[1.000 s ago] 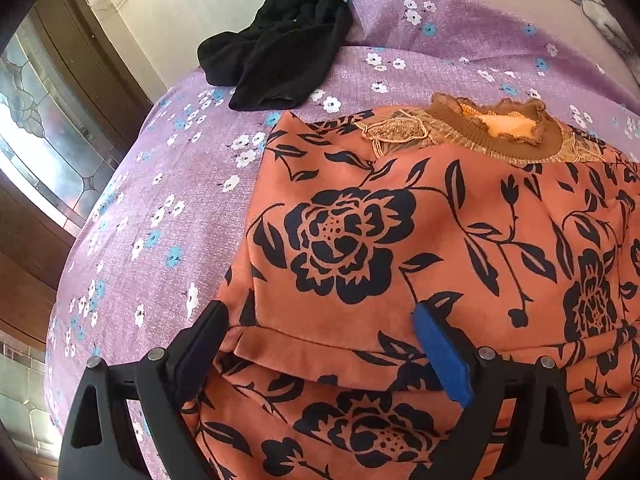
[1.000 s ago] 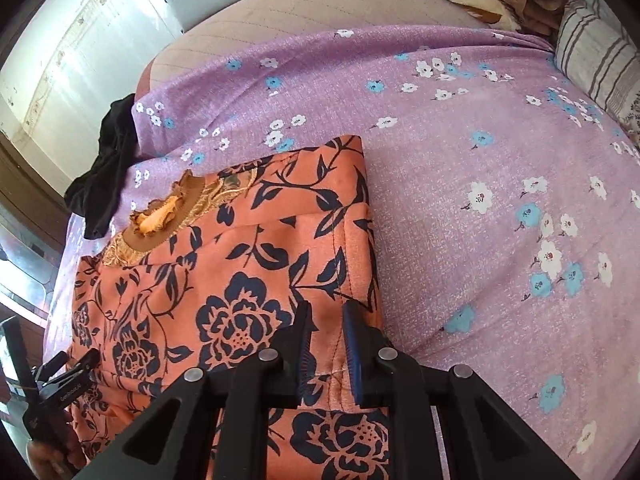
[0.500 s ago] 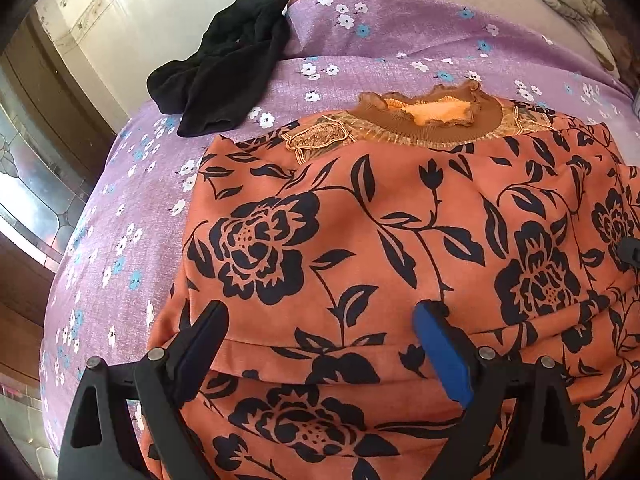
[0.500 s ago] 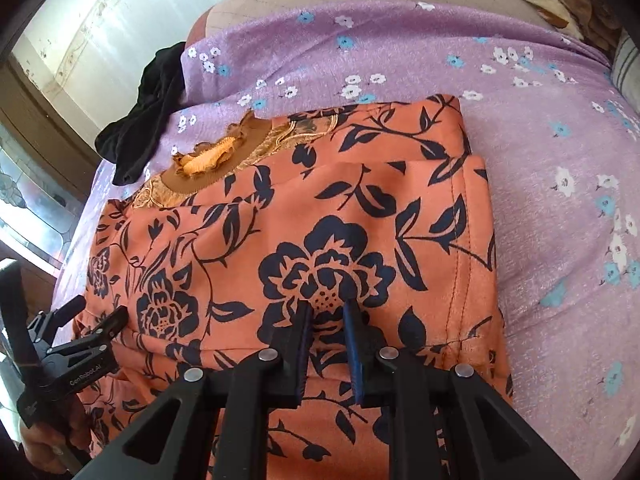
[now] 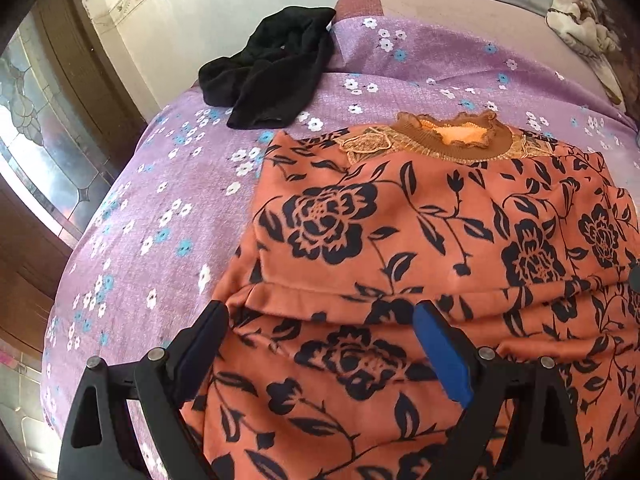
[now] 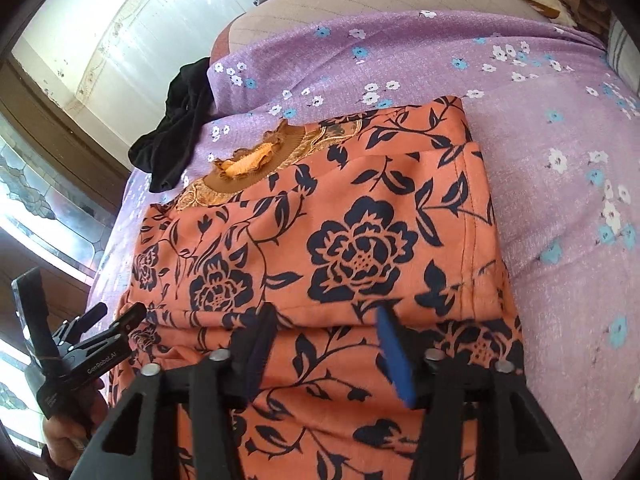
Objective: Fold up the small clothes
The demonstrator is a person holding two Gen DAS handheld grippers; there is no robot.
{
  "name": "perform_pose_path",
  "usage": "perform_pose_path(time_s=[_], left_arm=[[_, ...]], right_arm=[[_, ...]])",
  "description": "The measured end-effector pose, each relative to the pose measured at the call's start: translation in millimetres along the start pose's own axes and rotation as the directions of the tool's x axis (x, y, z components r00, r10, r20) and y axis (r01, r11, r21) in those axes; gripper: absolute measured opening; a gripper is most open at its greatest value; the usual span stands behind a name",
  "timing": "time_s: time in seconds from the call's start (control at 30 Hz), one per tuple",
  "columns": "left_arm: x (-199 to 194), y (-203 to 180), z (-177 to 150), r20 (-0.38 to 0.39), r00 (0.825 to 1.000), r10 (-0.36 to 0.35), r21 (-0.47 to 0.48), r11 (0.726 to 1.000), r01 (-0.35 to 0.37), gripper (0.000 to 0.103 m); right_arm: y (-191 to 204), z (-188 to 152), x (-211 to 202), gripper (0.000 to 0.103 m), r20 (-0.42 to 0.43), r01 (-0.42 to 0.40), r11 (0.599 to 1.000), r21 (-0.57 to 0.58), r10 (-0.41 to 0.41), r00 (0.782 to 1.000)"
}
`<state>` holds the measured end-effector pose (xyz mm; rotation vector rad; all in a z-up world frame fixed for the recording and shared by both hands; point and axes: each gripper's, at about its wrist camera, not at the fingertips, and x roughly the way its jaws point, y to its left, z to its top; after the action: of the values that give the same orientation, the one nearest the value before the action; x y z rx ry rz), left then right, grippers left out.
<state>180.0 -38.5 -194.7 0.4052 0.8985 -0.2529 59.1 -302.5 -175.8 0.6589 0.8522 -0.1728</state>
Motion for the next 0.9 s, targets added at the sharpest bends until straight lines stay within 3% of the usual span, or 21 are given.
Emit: perform_pose_path(time_s=[0.13,0.3,0.47,0.7,0.77,0.9], left_arm=[[-19.6,31.3,-26.6,-0.010,1.000,0.009,-0.071,0.997,-0.009,0.094],[-47.2,83.7,-74.1,-0.029,1.000,0.010,-0.123,0.992,-0.014,0.094],[-72.2,139.5,-111.7,-0.049,0.999,0.005,-0.135,0.991,-0.012,0.094],[-78.7,170.0,-148.6,-0.128,0.978,-0.166,-0.159,0.977,0.145,0.093],[-73.2,168.5,-156.5,-0.154,0.966,-0.210,-0.163,0.969,0.185,0.086],[-58.8,167.9,-170.9,-0.209,0.931,-0.299,-0.228,0.941,0.251,0.057]], right_arm=[[9.7,-31.3,-19.5,0.063,0.008,-0.043,0.999,0.005,0.043,0.999],[7.2,-81.6,-66.9,0.062,0.028,-0.033,0.999,-0.027,0.034,0.999],[-15.1,-104.2,-116.5,0.062,0.057,-0.020,1.000,-0.020,0.021,0.998],[-67.7,-125.0,-142.9,0.062,0.003,-0.060,0.990,0.126,0.060,0.998],[-78.1,-129.3,-144.1,0.062,-0.009,-0.079,0.983,0.167,0.082,0.997],[-91.1,-134.6,-143.3,0.063,-0.022,-0.087,0.976,0.202,0.093,0.995]])
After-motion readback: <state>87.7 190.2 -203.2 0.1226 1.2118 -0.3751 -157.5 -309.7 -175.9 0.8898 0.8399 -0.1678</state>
